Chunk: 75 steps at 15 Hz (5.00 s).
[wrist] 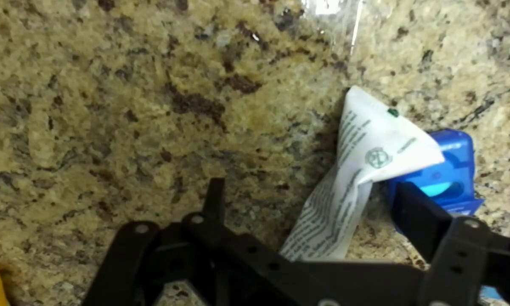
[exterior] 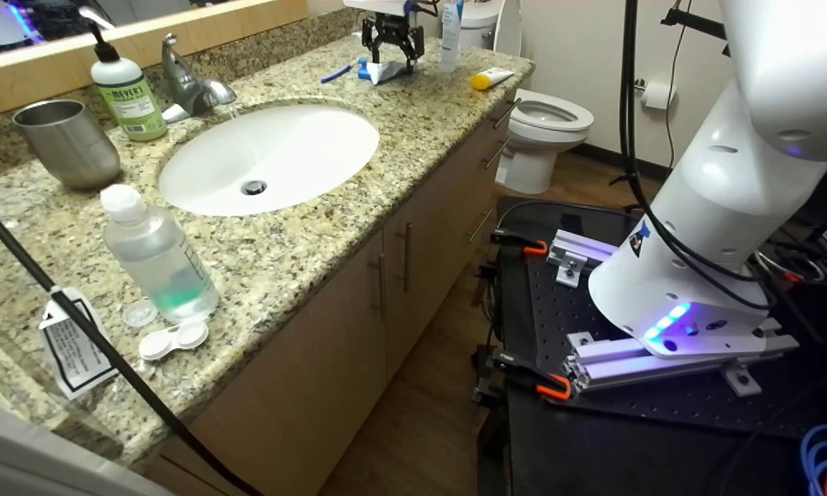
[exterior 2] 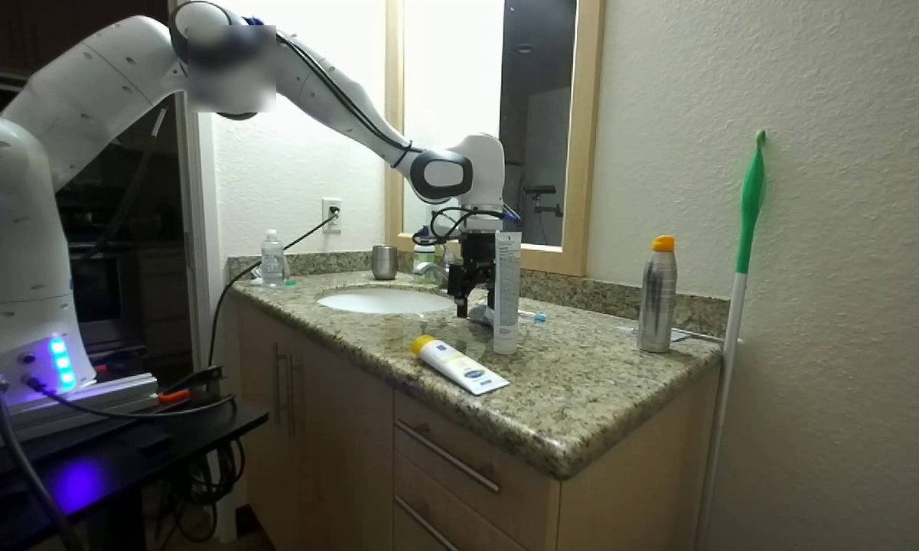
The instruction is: Wet the toothbrush with water, put it back on the counter, move the toothpaste forward then close the tap
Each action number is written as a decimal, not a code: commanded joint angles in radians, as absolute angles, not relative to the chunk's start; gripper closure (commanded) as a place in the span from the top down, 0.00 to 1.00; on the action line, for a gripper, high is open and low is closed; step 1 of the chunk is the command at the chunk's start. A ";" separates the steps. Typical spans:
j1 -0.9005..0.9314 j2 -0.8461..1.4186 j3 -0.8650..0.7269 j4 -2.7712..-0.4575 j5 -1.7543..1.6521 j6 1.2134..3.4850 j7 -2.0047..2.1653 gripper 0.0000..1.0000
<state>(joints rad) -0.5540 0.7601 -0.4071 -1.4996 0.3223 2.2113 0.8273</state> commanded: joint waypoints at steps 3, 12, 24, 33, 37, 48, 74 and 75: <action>-0.558 0.760 -0.397 -1.498 0.312 2.200 0.824 0.60; -0.560 0.714 -0.419 -1.483 0.246 2.042 0.776 0.02; -0.701 0.576 -0.351 -1.180 0.298 1.374 0.252 0.03; -0.686 0.676 -0.338 -1.091 0.311 1.238 0.243 0.03; -0.651 0.791 -0.317 -1.067 0.403 1.505 0.393 0.03; -0.781 0.995 -0.248 -0.702 0.642 1.451 0.646 0.03; -0.689 1.105 -0.314 -0.775 0.563 1.953 0.865 0.03; -0.688 1.110 -0.319 -0.772 0.557 1.950 0.876 0.03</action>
